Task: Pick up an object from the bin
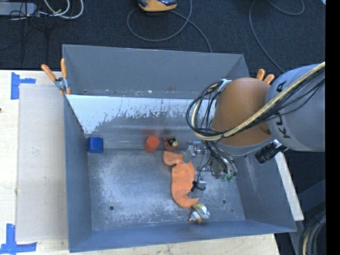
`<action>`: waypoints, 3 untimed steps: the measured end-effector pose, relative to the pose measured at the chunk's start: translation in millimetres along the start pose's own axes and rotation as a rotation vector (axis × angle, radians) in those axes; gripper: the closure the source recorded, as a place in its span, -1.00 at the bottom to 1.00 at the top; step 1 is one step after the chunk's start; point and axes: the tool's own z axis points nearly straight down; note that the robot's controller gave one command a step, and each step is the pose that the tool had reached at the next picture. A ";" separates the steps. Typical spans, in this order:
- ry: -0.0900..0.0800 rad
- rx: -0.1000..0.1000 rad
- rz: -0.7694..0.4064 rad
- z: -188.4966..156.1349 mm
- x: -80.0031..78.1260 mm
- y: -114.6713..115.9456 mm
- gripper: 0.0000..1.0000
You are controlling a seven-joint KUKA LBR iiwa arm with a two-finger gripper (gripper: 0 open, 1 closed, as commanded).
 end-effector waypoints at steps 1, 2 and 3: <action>0.008 0.002 0.027 19.2 -2.9 -5.1 -1.00; 0.004 -0.001 -0.199 28.2 19.5 -30.5 -1.00; 0.004 0.001 -0.027 45.3 -16.3 -19.9 -1.00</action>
Offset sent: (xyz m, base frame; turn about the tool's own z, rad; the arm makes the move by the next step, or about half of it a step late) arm -0.0293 -0.0387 -0.0301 -0.2113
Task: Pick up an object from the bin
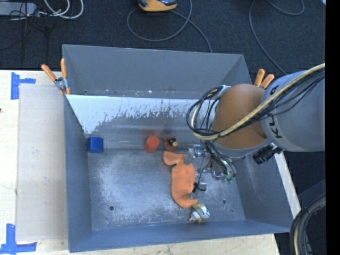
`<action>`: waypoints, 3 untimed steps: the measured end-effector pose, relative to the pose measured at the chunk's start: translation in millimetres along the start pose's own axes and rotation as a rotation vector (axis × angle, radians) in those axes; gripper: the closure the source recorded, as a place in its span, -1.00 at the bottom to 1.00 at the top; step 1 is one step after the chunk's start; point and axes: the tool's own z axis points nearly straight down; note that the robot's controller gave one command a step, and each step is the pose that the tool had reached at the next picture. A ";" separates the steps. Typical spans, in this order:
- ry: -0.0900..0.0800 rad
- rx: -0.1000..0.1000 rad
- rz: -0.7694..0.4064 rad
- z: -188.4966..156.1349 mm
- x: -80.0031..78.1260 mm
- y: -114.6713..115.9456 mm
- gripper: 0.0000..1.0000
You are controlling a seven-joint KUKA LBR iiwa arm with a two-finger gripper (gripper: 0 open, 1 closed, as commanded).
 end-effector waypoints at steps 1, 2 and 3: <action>0.003 -0.002 -0.072 35.0 27.9 20.6 1.00; 0.001 -0.002 -0.069 34.6 27.3 20.2 -1.00; 0.001 -0.002 -0.068 34.6 27.3 20.1 -1.00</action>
Offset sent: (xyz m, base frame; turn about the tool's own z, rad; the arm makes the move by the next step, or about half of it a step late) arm 0.0000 0.0000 0.0000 0.0000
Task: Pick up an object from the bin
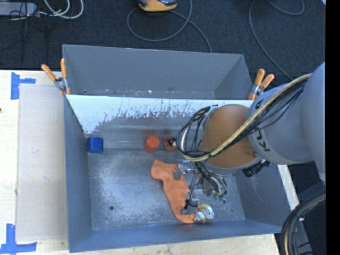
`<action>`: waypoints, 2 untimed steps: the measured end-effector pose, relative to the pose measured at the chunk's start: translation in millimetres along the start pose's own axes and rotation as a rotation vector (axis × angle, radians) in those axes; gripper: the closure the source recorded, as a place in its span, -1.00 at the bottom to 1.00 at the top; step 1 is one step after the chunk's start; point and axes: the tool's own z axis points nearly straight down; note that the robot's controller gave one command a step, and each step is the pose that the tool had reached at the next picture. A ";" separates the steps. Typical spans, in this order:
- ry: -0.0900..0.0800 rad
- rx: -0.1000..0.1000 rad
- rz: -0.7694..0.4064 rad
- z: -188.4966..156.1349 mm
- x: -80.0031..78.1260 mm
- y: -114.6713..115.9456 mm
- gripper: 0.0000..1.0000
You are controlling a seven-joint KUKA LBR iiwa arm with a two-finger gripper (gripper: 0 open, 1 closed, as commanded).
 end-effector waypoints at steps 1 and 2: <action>-0.001 0.000 0.132 2.6 4.7 -3.4 -1.00; 0.001 0.000 0.354 7.0 2.7 3.7 -1.00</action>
Offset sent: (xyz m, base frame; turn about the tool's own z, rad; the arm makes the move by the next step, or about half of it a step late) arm -0.0007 0.0077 -0.0082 0.3790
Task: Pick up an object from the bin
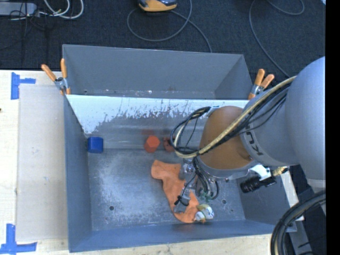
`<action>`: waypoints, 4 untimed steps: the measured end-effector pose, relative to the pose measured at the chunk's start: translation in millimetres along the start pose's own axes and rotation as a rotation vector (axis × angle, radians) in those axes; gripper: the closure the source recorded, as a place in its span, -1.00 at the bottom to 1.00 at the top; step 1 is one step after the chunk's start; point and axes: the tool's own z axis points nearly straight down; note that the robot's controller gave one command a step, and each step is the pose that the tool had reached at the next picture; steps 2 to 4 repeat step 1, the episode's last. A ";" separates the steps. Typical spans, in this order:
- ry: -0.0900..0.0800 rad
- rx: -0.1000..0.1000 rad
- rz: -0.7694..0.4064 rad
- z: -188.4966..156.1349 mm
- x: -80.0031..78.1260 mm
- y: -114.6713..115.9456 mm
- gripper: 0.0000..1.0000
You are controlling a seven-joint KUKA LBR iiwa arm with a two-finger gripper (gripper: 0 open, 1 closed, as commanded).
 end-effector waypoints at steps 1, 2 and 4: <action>0.000 -0.001 0.130 1.2 -3.8 1.5 1.00; 0.000 -0.001 0.130 1.2 -3.8 1.5 1.00; 0.000 -0.001 0.130 1.2 -3.8 1.5 1.00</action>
Offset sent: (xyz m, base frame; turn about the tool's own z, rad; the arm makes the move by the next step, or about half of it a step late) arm 0.0000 0.0000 0.0000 0.0000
